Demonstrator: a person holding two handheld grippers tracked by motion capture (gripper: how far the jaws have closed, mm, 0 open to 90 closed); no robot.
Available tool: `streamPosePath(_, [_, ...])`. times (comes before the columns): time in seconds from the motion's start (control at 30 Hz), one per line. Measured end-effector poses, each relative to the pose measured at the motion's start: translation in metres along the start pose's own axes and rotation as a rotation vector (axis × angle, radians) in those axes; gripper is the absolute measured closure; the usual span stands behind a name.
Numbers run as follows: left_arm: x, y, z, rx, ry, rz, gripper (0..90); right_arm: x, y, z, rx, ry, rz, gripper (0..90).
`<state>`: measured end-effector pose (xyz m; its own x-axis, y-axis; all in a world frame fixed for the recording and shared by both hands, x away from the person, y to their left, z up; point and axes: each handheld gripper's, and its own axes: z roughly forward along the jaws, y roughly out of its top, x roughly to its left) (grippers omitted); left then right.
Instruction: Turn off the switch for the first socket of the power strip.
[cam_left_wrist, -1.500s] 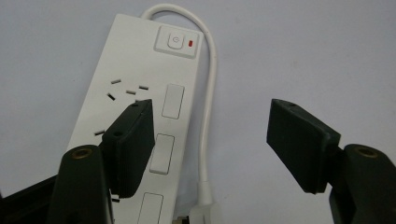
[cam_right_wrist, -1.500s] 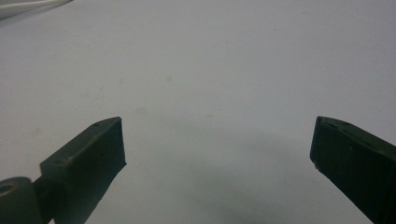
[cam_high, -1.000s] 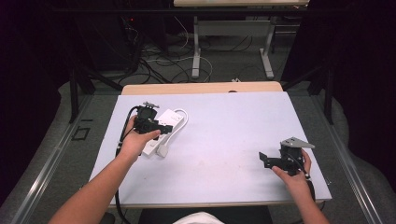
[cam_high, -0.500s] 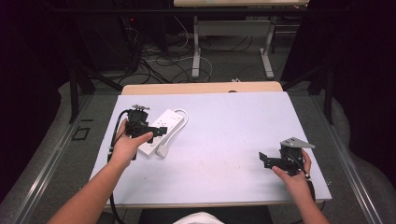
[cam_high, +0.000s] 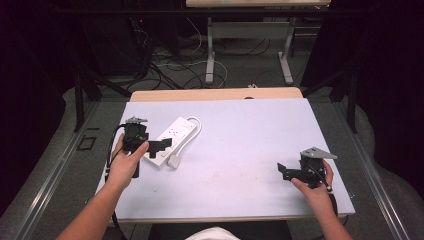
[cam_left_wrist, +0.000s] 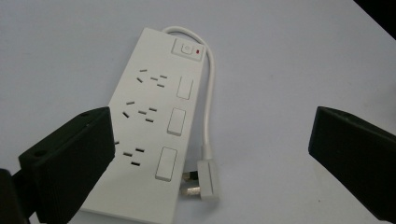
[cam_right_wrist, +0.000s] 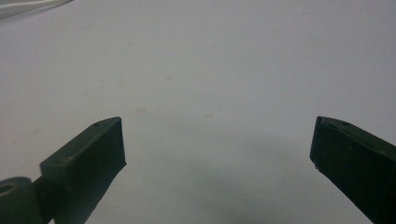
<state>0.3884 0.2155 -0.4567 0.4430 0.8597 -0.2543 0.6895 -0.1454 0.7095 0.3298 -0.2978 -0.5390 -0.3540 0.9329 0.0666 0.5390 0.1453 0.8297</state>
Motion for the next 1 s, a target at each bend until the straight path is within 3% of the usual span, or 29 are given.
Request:
streamPosePath(0.17, [0.006, -0.010, -0.005, -0.026, 0.008, 0.002, 0.2, 0.000, 0.000, 0.000, 0.002, 0.001, 0.001, 2.5])
streamPosePath(0.47, [0.021, -0.032, -0.010, -0.076, 0.047, -0.030, 0.3, 0.000, 0.000, 0.000, 0.001, 0.000, -0.001, 2.5])
streamPosePath(1.0, [0.043, -0.068, -0.010, -0.098, 0.094, -0.068, 0.6, 0.000, 0.000, 0.000, 0.002, -0.002, -0.001, 2.5])
